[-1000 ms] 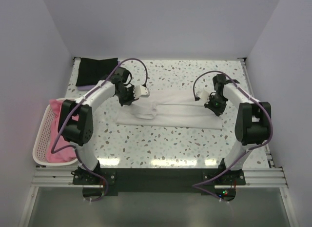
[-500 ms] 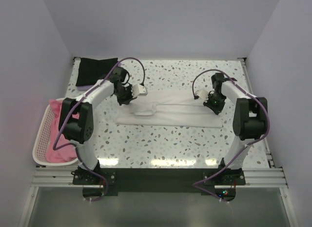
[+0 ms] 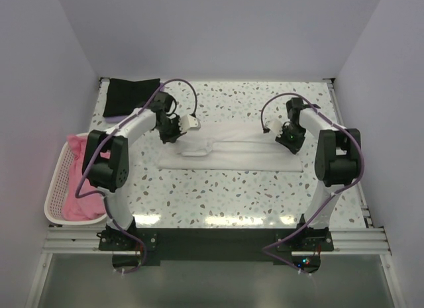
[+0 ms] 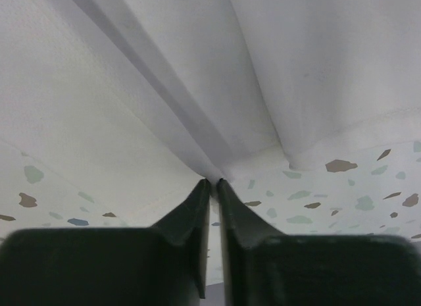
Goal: Fold and stack the t-shirts
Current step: Fold the tshirt
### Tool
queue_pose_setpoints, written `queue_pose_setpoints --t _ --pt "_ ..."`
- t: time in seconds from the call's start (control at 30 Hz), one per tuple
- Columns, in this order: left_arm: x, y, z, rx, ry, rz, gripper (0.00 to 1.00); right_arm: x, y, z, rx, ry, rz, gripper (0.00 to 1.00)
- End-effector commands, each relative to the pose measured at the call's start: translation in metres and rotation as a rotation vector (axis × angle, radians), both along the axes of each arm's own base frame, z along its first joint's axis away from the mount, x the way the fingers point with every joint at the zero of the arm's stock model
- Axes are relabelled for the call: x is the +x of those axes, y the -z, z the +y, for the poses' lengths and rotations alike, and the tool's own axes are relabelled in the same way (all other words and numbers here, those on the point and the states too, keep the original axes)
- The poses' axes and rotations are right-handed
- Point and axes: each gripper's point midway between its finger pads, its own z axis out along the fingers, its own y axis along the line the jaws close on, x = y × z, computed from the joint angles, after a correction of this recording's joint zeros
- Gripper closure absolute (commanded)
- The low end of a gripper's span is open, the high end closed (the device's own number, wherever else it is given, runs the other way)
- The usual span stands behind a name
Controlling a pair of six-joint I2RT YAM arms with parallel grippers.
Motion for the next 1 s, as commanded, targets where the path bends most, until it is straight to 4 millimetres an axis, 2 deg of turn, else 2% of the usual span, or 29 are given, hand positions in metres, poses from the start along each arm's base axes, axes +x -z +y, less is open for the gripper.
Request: queue_pose_setpoints --t 0.0,0.13,0.2,0.27,0.3,0.33,0.37,0.4,0.43,0.47,0.53,0.57,0.63,0.73,0.77,0.8,0.9,0.97 --pt "0.016 -0.006 0.001 -0.017 -0.041 -0.046 0.89 0.011 -0.006 -0.008 -0.031 0.031 -0.033 0.81" --pt "0.026 -0.017 0.005 -0.068 -0.137 -0.07 0.73 0.012 -0.016 -0.005 -0.019 0.078 -0.049 0.69" --pt "0.029 -0.021 0.015 -0.116 -0.239 -0.068 0.68 0.011 -0.029 -0.002 0.001 0.109 -0.065 0.67" --pt "0.032 -0.037 0.024 -0.194 -0.334 -0.085 0.65 0.008 -0.042 0.001 0.031 0.158 -0.087 0.62" --pt "0.025 -0.036 0.028 -0.213 -0.364 -0.071 0.64 0.006 -0.046 0.001 0.034 0.175 -0.093 0.61" --pt "0.021 -0.049 0.026 -0.254 -0.378 -0.088 0.62 0.004 -0.05 0.002 0.039 0.202 -0.098 0.6" --pt "0.016 -0.052 0.027 -0.277 -0.408 -0.076 0.6 0.0 -0.058 0.007 0.07 0.214 -0.097 0.6" --pt "0.003 -0.045 0.026 -0.281 -0.41 -0.047 0.59 -0.003 -0.061 0.014 0.106 0.222 -0.087 0.6" --pt "-0.005 -0.055 0.021 -0.321 -0.413 -0.045 0.57 -0.006 -0.065 0.018 0.129 0.243 -0.081 0.6" --pt "-0.016 -0.05 0.02 -0.33 -0.421 -0.02 0.57 -0.009 -0.071 0.022 0.152 0.254 -0.069 0.61" --pt "-0.025 -0.056 0.015 -0.369 -0.433 -0.012 0.55 -0.014 -0.076 0.037 0.229 0.289 -0.042 0.63" --pt "-0.031 -0.052 0.014 -0.377 -0.441 0.008 0.54 -0.02 -0.077 0.042 0.253 0.3 -0.017 0.65" --pt "-0.041 -0.052 0.004 -0.417 -0.419 0.055 0.54 -0.026 -0.074 0.054 0.309 0.322 0.022 0.67" --pt "-0.056 -0.042 -0.008 -0.383 -0.398 0.057 0.53 -0.033 -0.061 0.06 0.325 0.358 0.055 0.75" --pt "-0.062 -0.034 -0.019 -0.368 -0.366 0.043 0.52 -0.034 -0.053 0.061 0.329 0.368 0.057 0.78" --pt "-0.064 -0.034 -0.022 -0.359 -0.356 0.017 0.52 -0.035 -0.05 0.061 0.331 0.378 0.062 0.79" --pt "-0.069 -0.016 -0.032 -0.301 -0.348 -0.009 0.54 -0.038 -0.038 0.061 0.323 0.407 0.067 0.87" --pt "-0.07 -0.007 -0.04 -0.265 -0.338 -0.015 0.55 -0.04 -0.027 0.052 0.274 0.419 0.057 0.93"
